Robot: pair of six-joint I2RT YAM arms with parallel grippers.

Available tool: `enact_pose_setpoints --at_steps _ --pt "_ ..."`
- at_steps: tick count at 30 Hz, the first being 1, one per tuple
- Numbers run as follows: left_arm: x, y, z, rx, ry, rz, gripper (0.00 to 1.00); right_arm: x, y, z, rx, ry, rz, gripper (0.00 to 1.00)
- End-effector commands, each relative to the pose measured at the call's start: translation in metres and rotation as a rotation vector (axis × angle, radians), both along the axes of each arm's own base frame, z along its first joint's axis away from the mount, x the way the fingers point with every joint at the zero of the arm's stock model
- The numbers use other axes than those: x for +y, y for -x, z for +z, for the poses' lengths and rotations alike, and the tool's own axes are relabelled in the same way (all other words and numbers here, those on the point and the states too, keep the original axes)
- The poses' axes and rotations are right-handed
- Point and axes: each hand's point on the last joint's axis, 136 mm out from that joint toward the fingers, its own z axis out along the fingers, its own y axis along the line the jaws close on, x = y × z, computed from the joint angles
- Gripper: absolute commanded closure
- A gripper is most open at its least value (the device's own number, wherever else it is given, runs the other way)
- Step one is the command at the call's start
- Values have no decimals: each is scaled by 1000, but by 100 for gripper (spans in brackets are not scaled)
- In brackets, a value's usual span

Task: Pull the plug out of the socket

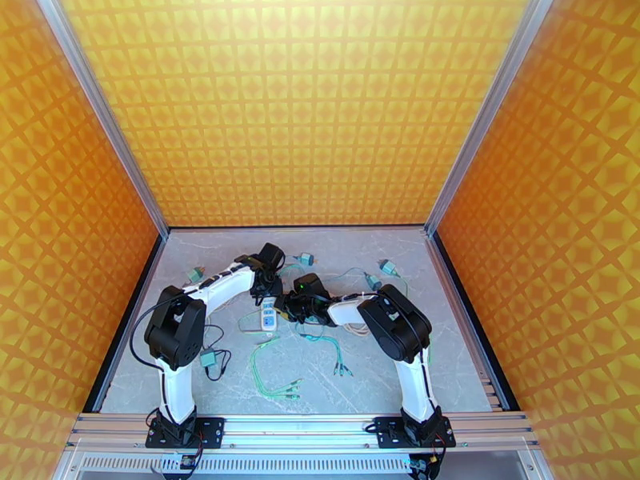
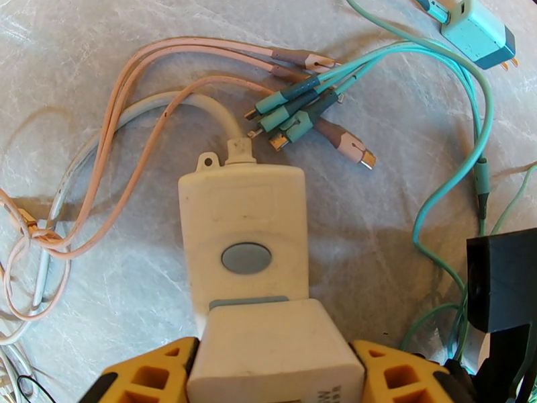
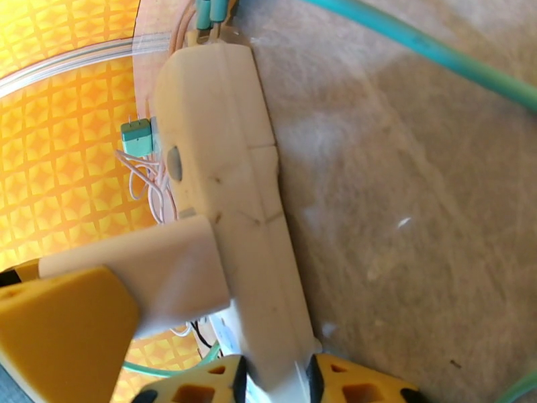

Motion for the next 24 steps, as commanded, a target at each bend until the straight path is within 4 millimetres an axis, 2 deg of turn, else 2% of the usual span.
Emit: enact_pose_setpoints --at_steps 1,3,9,12,24 --pt "-7 11 -1 46 -3 -18 62 -25 20 -49 129 165 -16 71" --pt "-11 4 11 19 11 -21 62 -30 25 -58 154 196 -20 72" --pt "-13 0 25 -1 22 -24 62 -42 35 -75 210 264 -27 74" --pt "-12 0 30 -5 24 -24 63 -47 38 -80 233 292 -35 72" --pt "-7 4 40 -14 24 -25 63 -53 43 -88 251 344 -23 75"
